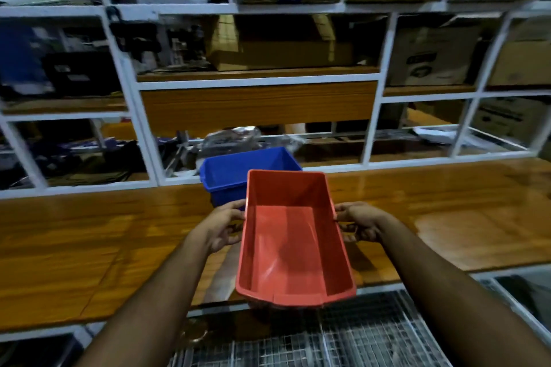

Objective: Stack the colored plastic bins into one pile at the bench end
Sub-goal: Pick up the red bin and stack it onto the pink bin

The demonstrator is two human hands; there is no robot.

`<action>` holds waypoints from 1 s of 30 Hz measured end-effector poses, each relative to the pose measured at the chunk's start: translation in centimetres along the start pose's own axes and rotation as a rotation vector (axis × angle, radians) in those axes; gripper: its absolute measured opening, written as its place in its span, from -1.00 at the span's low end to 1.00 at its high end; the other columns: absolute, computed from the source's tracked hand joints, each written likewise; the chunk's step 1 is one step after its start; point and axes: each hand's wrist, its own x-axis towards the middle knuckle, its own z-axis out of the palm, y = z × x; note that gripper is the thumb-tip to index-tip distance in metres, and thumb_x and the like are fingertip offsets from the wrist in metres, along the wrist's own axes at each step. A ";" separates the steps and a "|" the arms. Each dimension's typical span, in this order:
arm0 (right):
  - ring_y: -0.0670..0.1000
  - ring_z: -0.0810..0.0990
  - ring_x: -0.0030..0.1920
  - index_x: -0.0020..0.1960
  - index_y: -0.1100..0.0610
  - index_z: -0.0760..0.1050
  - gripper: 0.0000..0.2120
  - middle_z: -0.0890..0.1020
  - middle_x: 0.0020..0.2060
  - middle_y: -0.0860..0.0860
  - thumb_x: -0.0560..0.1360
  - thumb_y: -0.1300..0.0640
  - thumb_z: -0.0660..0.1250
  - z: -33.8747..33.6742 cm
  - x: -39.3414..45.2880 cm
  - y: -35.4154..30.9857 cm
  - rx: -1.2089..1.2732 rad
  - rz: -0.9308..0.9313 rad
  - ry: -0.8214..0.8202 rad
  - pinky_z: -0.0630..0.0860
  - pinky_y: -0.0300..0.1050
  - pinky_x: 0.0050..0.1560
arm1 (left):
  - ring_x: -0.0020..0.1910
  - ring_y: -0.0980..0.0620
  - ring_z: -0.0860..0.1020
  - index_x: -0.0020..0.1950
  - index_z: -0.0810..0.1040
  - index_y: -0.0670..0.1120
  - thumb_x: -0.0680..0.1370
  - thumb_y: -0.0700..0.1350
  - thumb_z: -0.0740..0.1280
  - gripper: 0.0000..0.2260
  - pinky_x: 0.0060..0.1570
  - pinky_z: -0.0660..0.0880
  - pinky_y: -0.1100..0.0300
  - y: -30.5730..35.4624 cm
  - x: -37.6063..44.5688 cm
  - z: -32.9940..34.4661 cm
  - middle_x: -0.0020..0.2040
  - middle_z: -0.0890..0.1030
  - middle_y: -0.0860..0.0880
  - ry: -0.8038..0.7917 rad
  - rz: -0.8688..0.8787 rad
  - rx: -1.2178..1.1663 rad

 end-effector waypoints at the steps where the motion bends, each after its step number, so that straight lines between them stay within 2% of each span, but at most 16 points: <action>1: -0.14 0.58 -0.41 0.08 0.05 0.58 -0.70 0.64 -0.23 -0.05 0.57 0.33 0.15 -1.2 -0.9 0.4 0.032 -0.002 0.027 0.60 -0.15 -0.28 | -0.07 0.00 0.54 0.19 0.61 0.10 0.46 -0.32 0.24 -0.56 -0.08 0.54 0.08 0.0 0.4 1.1 -0.04 0.64 -0.05 -0.048 0.009 -0.019; 4: -0.14 0.60 -0.44 0.11 0.08 0.55 -0.75 0.62 -0.20 0.00 0.58 0.31 0.17 -5.0 -4.3 1.9 0.141 -0.044 0.143 0.58 -0.18 -0.35 | -0.02 0.01 0.58 0.26 0.59 -0.03 0.52 -0.34 0.23 -0.61 -0.05 0.58 0.08 0.0 1.1 5.2 0.06 0.65 -0.10 -0.185 0.034 -0.060; 7: -0.08 0.59 -0.27 0.08 0.13 0.52 -0.85 0.63 -0.17 0.05 0.60 0.28 0.21 -9.4 -8.6 3.8 0.272 -0.114 0.264 0.56 -0.23 -0.38 | -0.01 -0.01 0.60 0.30 0.55 -0.22 0.55 -0.35 0.23 -0.67 -0.13 0.64 0.14 -0.7 1.5 10.7 0.15 0.62 -0.19 -0.258 0.042 -0.130; 9: -0.13 0.61 -0.27 -0.02 0.12 0.52 -0.87 0.67 -0.23 -0.03 0.62 0.24 0.20 -12.5 -11.4 5.0 0.329 -0.162 0.317 0.53 -0.29 -0.37 | -0.02 -0.03 0.61 0.30 0.54 -0.27 0.55 -0.34 0.25 -0.69 -0.12 0.64 0.16 -1.3 1.6 14.9 0.14 0.61 -0.22 -0.299 0.033 -0.151; 12: -0.11 0.58 -0.17 -0.04 0.07 0.49 -0.90 0.65 -0.13 -0.03 0.62 0.14 0.22 -18.0 -17.0 7.7 0.382 -0.181 0.422 0.51 -0.22 -0.23 | -0.01 -0.02 0.59 0.31 0.50 -0.30 0.57 -0.34 0.24 -0.69 -0.07 0.60 0.20 -2.6 0.8 23.0 0.10 0.61 -0.21 -0.403 -0.003 -0.124; 14: -0.09 0.57 -0.23 -0.07 0.06 0.48 -0.90 0.64 -0.17 -0.03 0.61 0.10 0.24 -21.7 -20.7 9.8 0.405 -0.150 0.501 0.54 -0.24 -0.35 | 0.01 -0.02 0.57 0.31 0.49 -0.32 0.57 -0.34 0.23 -0.70 -0.03 0.58 0.22 -3.5 -0.2 28.6 0.09 0.60 -0.20 -0.455 -0.025 -0.107; 16: -0.08 0.53 -0.37 -0.12 0.06 0.46 -0.87 0.62 -0.31 -0.04 0.60 0.09 0.25 -25.7 -24.8 12.1 0.447 -0.136 0.574 0.51 -0.24 -0.47 | -0.04 -0.01 0.56 0.29 0.50 -0.31 0.57 -0.35 0.22 -0.70 -0.10 0.60 0.23 -4.6 -1.3 34.6 0.02 0.60 -0.20 -0.518 -0.091 -0.112; 18: -0.08 0.51 -0.48 -0.18 0.07 0.44 -0.82 0.57 -0.49 -0.07 0.59 0.11 0.24 -29.5 -28.7 14.3 0.485 -0.137 0.627 0.50 -0.21 -0.47 | -0.16 0.00 0.53 0.25 0.54 -0.24 0.53 -0.32 0.22 -0.69 -0.26 0.62 0.20 -5.5 -2.5 40.2 -0.08 0.56 -0.16 -0.605 -0.175 -0.076; 20: -0.12 0.50 -0.56 -0.22 0.07 0.43 -0.80 0.51 -0.59 -0.07 0.59 0.14 0.22 -33.7 -32.9 16.7 0.538 -0.131 0.662 0.53 -0.21 -0.46 | -0.25 0.01 0.49 0.20 0.61 -0.13 0.46 -0.27 0.26 -0.67 -0.34 0.58 0.19 -6.5 -4.2 46.3 -0.13 0.52 -0.12 -0.672 -0.212 0.080; 22: -0.11 0.54 -0.52 -0.15 0.08 0.48 -0.85 0.56 -0.54 -0.05 0.58 0.16 0.22 -38.0 -37.3 19.0 0.575 -0.139 0.714 0.58 -0.19 -0.33 | -0.32 0.03 0.45 0.16 0.63 -0.05 0.42 -0.26 0.26 -0.65 -0.38 0.53 0.22 -8.0 -6.2 52.8 -0.17 0.49 -0.09 -0.728 -0.216 0.175; 24: -0.09 0.55 -0.44 -0.13 0.09 0.51 -0.88 0.58 -0.42 -0.03 0.56 0.17 0.24 -42.0 -41.1 20.9 0.589 -0.145 0.763 0.56 -0.17 -0.25 | -0.38 0.05 0.42 0.11 0.62 -0.05 0.43 -0.29 0.24 -0.68 -0.47 0.50 0.27 -9.1 -8.1 59.0 -0.23 0.46 -0.08 -0.782 -0.213 0.167; 27: -0.09 0.54 -0.47 -0.16 0.10 0.55 -0.89 0.57 -0.44 -0.02 0.52 0.16 0.30 -47.8 -46.8 23.7 0.616 -0.166 0.840 0.55 -0.23 -0.38 | -0.40 0.04 0.44 0.01 0.62 -0.04 0.47 -0.28 0.22 -0.75 -0.51 0.49 0.28 -10.9 -10.6 68.3 -0.27 0.46 -0.06 -0.836 -0.209 0.176; 30: -0.06 0.51 -0.40 0.00 0.07 0.57 -0.92 0.54 -0.52 -0.04 0.52 0.15 0.32 -52.8 -50.9 26.0 0.626 -0.159 0.935 0.52 -0.21 -0.35 | -0.33 0.05 0.42 0.06 0.62 -0.05 0.48 -0.28 0.23 -0.73 -0.44 0.51 0.27 -12.2 -12.4 75.8 -0.27 0.46 -0.04 -0.892 -0.204 0.196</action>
